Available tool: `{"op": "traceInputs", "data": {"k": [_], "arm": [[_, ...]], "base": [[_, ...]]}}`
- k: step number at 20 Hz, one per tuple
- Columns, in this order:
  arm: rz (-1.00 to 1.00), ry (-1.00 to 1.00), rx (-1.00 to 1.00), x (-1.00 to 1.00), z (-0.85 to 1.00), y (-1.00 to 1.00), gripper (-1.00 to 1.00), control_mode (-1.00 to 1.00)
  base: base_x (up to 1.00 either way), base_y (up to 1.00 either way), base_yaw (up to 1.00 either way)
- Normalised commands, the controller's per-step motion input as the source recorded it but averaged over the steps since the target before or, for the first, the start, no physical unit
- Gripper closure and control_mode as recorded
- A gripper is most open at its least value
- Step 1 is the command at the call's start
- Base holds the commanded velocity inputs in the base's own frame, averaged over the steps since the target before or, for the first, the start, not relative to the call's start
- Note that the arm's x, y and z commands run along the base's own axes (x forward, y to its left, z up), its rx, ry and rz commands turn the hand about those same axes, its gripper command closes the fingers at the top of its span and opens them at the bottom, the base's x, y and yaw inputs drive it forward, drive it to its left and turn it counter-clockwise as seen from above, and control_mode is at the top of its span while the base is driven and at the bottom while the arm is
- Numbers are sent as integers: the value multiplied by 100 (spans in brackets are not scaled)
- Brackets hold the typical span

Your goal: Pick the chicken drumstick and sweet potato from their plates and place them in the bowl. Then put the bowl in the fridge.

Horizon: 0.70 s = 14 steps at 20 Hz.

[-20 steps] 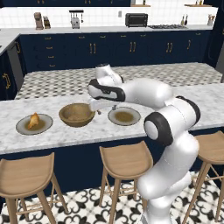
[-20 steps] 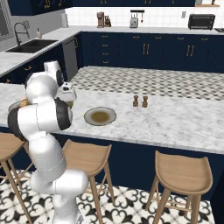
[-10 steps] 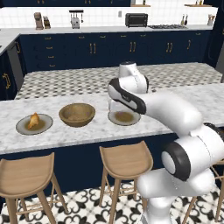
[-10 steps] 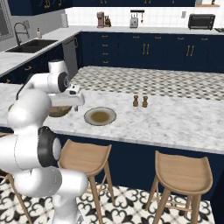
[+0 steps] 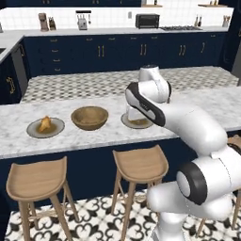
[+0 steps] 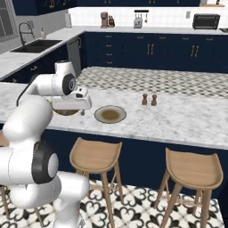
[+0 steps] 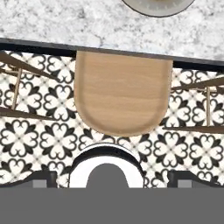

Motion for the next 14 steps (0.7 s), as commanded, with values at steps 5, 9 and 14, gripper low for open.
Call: {"op": "traceInputs", "data": {"k": [5,9,14], "arm": [[0,0,0,0,0,0,-100,100],[0,0,0,0,0,0,-100,100],[0,0,0,0,0,0,-100,100]], "base": [[-24,100,0],[23,100,-3],[70,92,-7]]}}
